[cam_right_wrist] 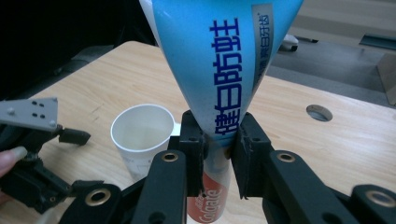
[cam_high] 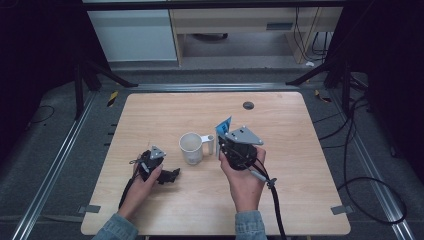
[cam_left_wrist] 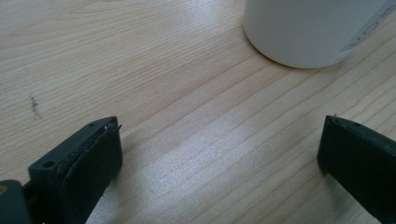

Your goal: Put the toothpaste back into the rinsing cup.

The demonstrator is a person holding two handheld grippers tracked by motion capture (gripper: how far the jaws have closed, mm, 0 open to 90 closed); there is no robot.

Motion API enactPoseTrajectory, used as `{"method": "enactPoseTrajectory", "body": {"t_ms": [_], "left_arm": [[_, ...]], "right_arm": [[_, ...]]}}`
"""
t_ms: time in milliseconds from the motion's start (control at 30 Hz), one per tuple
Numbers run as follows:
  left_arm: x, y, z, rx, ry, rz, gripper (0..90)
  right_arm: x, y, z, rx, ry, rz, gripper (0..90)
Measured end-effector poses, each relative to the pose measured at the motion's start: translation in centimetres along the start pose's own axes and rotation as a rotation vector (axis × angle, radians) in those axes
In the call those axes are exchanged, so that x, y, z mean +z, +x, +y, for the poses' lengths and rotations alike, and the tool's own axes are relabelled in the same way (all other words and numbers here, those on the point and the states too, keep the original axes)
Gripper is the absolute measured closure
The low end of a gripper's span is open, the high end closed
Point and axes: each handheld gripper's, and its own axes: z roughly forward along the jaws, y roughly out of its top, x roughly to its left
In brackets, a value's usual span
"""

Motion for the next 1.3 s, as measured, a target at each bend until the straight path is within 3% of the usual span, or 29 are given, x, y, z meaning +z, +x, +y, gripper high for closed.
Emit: {"method": "enactPoseTrajectory", "body": {"t_ms": [700,867,1300], "left_arm": [[0.0,0.0,0.0,0.0,0.002,0.0,0.0],[0.0,0.0,0.0,0.003,0.004,0.0,0.0],[0.0,0.0,0.0,0.002,0.002,0.001,0.0]], "right_arm": [[1.2,1.4,4.8,-0.065,-0.064,0.018,75.3],[1.8,1.1,5.1,-0.05,-0.091,0.02,75.3],[3.1,1.1,5.6,-0.049,-0.098,0.023,75.3]]}}
